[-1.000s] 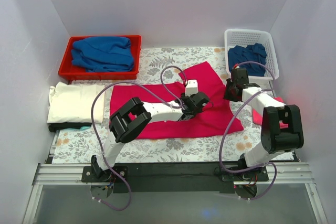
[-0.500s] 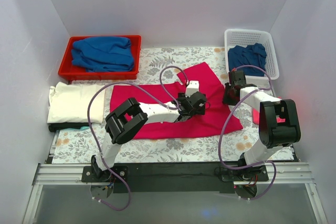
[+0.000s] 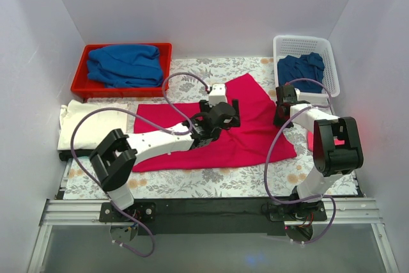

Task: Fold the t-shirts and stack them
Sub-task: Fold the flattened tshirt in 1/3 of the way

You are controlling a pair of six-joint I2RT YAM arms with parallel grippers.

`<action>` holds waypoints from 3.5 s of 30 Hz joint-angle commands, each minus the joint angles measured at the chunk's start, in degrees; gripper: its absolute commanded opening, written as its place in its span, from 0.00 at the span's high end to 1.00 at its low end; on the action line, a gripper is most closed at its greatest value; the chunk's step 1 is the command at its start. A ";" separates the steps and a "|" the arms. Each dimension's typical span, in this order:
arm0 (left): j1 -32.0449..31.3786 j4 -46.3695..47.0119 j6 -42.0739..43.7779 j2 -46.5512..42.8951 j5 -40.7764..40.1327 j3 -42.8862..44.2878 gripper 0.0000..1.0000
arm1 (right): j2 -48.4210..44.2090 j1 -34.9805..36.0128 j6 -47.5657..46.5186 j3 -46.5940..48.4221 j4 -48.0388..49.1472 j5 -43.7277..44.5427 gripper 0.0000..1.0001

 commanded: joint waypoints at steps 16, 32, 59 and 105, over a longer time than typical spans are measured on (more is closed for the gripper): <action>3.92 -12.23 -11.36 -10.84 -0.31 -16.07 0.16 | 5.02 -3.66 -1.07 4.03 -5.38 10.62 0.71; 3.92 -28.13 -24.89 -19.99 0.66 -25.47 0.16 | -20.39 0.91 -2.39 -12.65 -5.29 -7.94 0.64; 15.96 -38.59 -38.52 -24.64 12.79 -37.34 0.15 | -25.39 1.62 9.74 -24.18 -15.11 -16.29 0.66; 16.05 -33.58 -23.23 -34.40 8.48 -26.27 0.12 | -14.42 -3.92 -0.54 -5.01 -4.41 -11.97 0.49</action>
